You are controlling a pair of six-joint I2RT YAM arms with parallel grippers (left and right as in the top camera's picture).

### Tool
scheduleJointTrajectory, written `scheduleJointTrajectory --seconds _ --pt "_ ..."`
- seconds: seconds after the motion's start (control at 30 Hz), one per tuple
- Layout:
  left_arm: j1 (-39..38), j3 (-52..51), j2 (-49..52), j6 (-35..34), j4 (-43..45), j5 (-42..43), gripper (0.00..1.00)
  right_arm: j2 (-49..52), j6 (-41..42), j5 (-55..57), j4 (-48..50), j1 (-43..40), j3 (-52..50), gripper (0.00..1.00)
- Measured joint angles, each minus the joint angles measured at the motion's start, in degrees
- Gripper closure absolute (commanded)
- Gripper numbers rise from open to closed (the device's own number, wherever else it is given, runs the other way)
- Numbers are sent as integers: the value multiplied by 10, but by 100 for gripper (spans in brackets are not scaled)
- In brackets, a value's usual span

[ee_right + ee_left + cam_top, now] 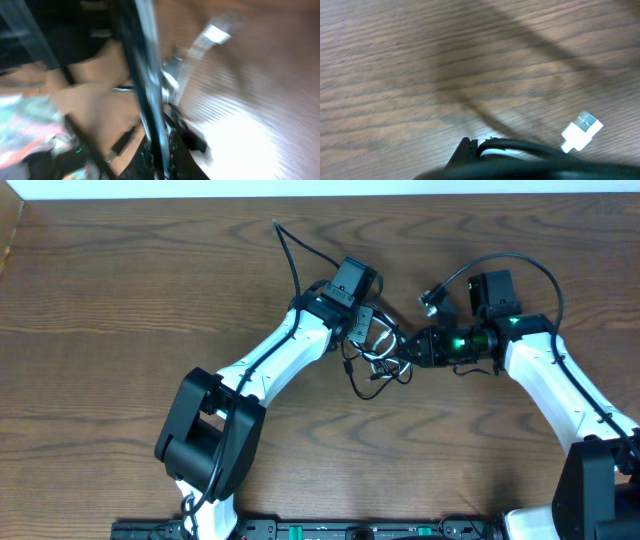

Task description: Untangle cables

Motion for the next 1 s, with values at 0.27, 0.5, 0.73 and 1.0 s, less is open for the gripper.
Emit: scheduleJointTrajectory --seconds 0.27,0.5,0.73,1.0 --pt "22 -2 -60 -14 -66 -39 93 0 111 238 -27 -1 0 94" --pt "23 -2 -136 -14 -103 45 93 0 127 299 2 -1 0 82" --pt "22 -2 -139 -12 -141 136 93 0 54 173 76 -1 0 62" --pt "33 -2 -139 -29 -190 188 93 -35 20 115 81 -1 0 52"
